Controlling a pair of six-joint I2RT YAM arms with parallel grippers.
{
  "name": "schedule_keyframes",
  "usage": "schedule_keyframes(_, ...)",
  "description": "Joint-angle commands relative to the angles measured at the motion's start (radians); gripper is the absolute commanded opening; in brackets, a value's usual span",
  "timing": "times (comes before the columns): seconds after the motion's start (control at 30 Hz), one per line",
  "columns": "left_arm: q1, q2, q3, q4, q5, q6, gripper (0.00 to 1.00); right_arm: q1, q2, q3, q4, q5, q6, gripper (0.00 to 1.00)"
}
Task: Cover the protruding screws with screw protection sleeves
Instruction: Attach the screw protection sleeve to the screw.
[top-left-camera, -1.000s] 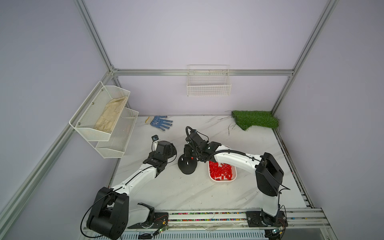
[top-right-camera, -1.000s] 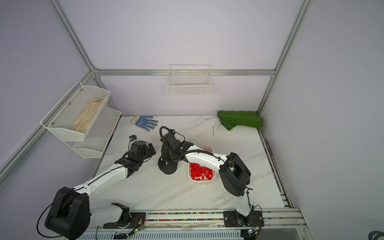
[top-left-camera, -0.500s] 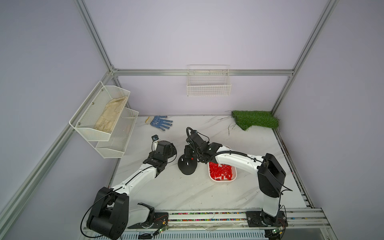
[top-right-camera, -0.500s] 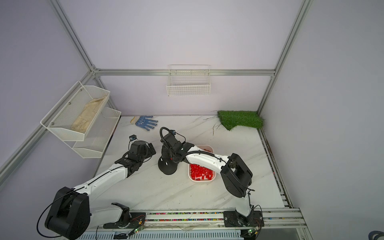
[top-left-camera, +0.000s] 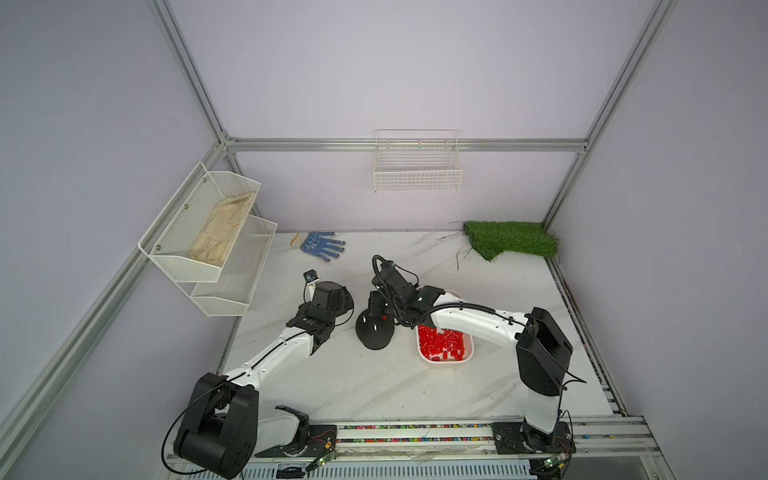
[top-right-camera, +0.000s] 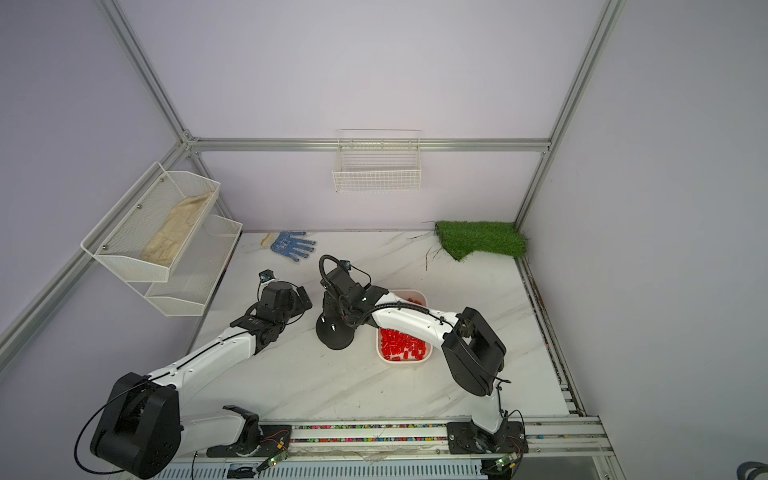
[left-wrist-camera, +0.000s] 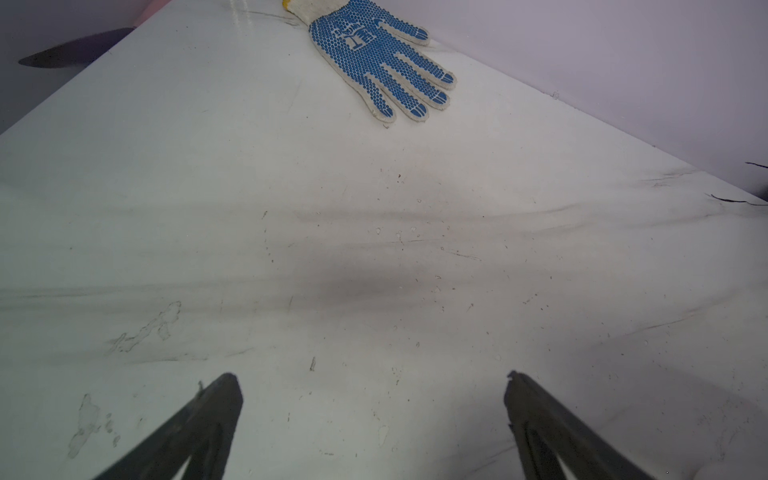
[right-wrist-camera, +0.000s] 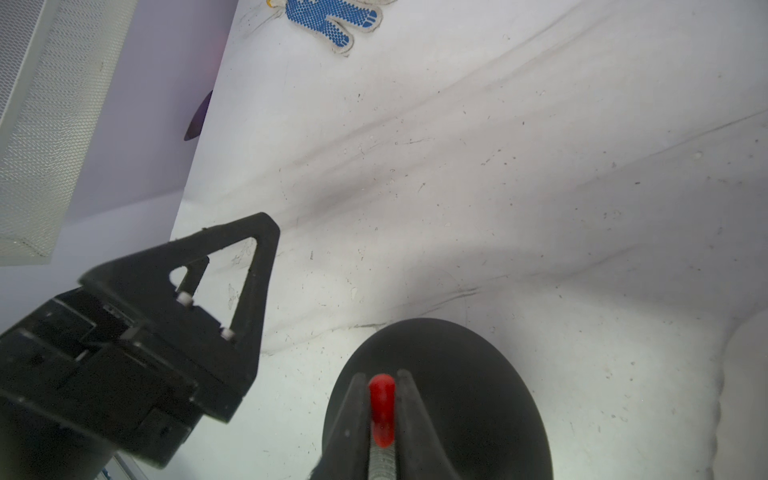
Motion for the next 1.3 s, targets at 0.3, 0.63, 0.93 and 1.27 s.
schedule_keyframes(0.3,-0.004,0.004,0.009,0.045,0.000,-0.015,1.00,0.026,-0.049,-0.036,-0.016,-0.003,0.024,0.16)
schedule_keyframes(0.63,-0.004,-0.016,-0.001,0.045,-0.004,-0.015,1.00,0.029,-0.055,-0.038,-0.015,0.004,0.030,0.22)
schedule_keyframes(0.93,-0.005,-0.016,-0.002,0.046,-0.003,-0.017,1.00,0.029,-0.069,-0.028,-0.023,0.027,0.027,0.29)
schedule_keyframes(1.27,-0.004,-0.027,-0.011,0.045,-0.005,-0.020,1.00,0.029,-0.050,0.009,-0.045,0.030,0.013,0.12)
